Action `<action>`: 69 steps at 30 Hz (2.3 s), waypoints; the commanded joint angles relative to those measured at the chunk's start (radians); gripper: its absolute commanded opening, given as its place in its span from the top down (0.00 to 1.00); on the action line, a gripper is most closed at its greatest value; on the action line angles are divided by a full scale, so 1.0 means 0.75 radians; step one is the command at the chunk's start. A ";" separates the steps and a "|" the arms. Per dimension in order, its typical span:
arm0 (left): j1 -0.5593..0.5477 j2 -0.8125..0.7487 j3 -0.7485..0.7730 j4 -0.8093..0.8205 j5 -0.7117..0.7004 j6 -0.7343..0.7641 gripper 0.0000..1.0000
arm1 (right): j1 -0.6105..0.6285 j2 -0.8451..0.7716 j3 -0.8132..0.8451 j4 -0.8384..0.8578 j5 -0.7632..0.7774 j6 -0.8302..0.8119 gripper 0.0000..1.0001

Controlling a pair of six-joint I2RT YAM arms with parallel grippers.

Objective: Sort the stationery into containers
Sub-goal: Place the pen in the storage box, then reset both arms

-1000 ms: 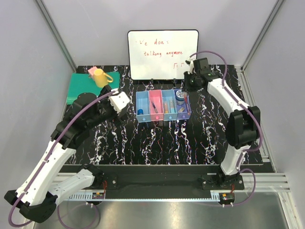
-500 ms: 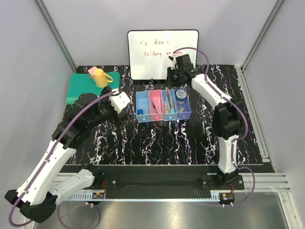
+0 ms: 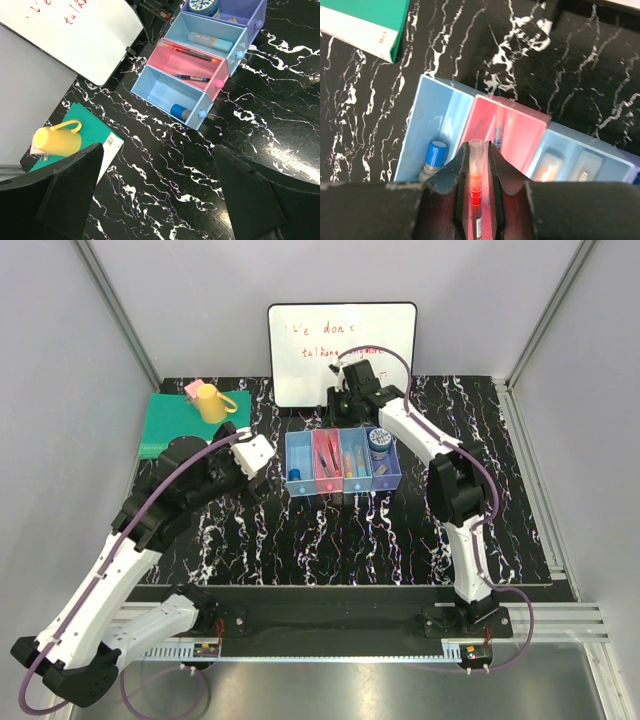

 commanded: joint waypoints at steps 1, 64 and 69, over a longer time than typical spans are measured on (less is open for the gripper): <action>-0.005 -0.023 -0.005 0.051 -0.029 -0.016 0.01 | 0.027 0.026 0.105 0.056 -0.015 0.024 1.00; -0.001 -0.138 -0.083 0.041 -0.414 -0.259 0.01 | 0.031 -0.859 -0.362 -0.603 0.613 -0.649 0.00; 0.067 -0.211 -0.183 0.035 -0.539 -0.333 0.01 | 0.029 -1.214 -0.567 -0.599 0.568 -0.673 0.00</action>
